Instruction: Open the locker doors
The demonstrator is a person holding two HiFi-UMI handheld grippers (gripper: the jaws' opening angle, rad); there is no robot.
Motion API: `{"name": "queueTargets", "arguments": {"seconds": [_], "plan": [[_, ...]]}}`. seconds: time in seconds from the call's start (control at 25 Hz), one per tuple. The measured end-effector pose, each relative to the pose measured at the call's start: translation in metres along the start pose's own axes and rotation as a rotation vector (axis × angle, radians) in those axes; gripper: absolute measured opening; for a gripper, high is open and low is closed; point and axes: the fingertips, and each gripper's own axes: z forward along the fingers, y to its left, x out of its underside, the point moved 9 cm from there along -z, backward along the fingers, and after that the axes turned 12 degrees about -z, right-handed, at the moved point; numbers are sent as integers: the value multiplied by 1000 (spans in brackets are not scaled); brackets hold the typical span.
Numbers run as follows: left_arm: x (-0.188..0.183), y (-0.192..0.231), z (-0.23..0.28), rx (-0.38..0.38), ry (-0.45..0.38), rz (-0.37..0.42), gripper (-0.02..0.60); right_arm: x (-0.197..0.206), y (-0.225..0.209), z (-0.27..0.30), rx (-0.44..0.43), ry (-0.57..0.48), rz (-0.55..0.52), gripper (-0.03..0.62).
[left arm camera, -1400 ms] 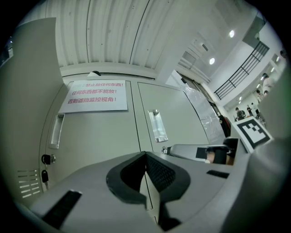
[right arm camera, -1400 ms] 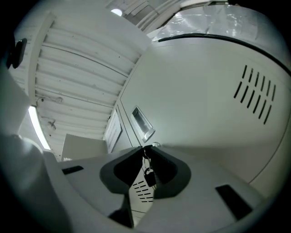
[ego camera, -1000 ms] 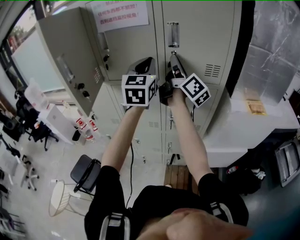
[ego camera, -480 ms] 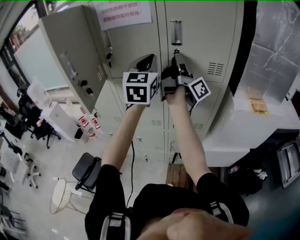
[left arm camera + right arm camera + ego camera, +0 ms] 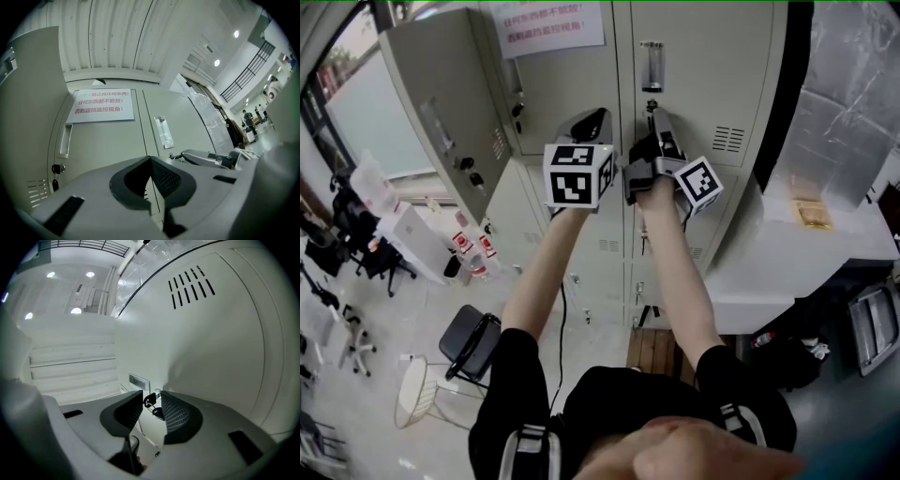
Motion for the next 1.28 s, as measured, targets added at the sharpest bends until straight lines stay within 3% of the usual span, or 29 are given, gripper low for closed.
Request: {"name": "queueTargets", "arguments": {"seconds": [0.12,0.24,0.48,0.8,0.96,1.28], "plan": [[2,-1,4,6,-1,-7,9,-6,2,-5,-12,20,-50,121],[4,-3,6,13,0,-12,9,-17,13,-7,-30,51,-192,121],[11,-5,11,25,14,-17,9,-45,44,4,-63,169,-644,121],[9,-9,18,41,5,-29,9,-43,80,44,-144,461,-1202,127],[7,-10,20,54,-7,-30,9,-48,83,63,-170,538,-1295,132],[5,-10,20,69,-24,-42,9,-42,86,83,-178,588,-1302,137]]}}
